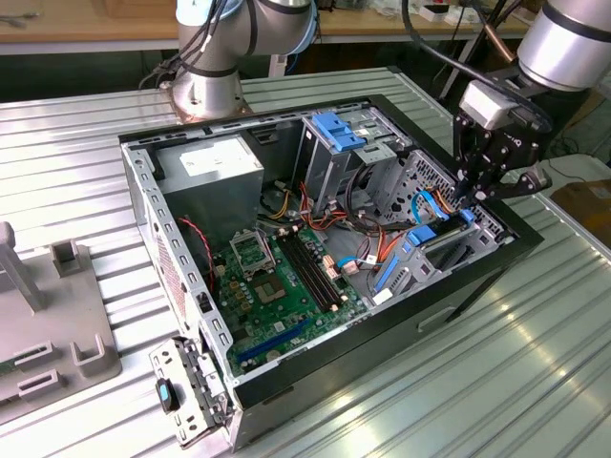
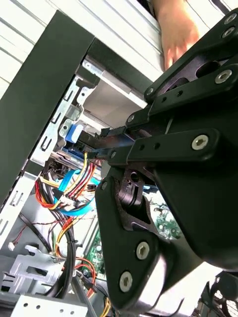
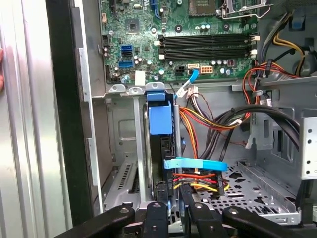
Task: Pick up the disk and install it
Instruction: 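Insert the second disk wire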
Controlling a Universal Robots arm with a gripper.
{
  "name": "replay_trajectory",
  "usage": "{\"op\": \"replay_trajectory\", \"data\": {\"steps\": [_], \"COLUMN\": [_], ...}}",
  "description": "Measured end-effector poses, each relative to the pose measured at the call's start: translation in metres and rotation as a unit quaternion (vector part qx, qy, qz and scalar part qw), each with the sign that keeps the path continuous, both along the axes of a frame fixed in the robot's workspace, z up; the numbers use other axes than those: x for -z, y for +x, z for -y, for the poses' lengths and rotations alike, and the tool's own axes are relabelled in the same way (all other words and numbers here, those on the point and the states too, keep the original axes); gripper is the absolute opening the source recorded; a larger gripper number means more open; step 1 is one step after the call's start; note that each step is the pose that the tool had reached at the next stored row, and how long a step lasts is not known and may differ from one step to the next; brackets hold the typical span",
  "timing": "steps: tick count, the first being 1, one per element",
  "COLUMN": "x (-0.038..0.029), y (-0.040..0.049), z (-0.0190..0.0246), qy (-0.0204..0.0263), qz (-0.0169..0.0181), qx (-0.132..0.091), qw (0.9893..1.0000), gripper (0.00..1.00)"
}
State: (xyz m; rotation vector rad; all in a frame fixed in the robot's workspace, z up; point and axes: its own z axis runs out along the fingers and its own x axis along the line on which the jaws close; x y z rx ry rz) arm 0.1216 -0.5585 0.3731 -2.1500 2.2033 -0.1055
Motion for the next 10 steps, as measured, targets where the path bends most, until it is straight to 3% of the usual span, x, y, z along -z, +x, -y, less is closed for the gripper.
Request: {"op": "replay_trajectory", "data": {"steps": [2, 5, 6, 7, 10], "x": [-0.0052, -0.0053, -0.0051, -0.0046, -0.0037], "y": [0.0, -0.001, -0.0078, -0.0252, -0.0374], "z": [0.0, -0.0001, -0.0002, -0.0037, -0.0151], "qy": [-0.0001, 0.0, 0.0, 0.0, 0.0], "qz": [0.0, 0.0, 0.0, 0.0, 0.0], "qx": [0.0, 0.0, 0.0, 0.0, 0.0], "qw": [1.0, 1.0, 1.0, 1.0, 1.0], "gripper": [0.24, 0.24, 0.24, 0.24, 0.24]}}
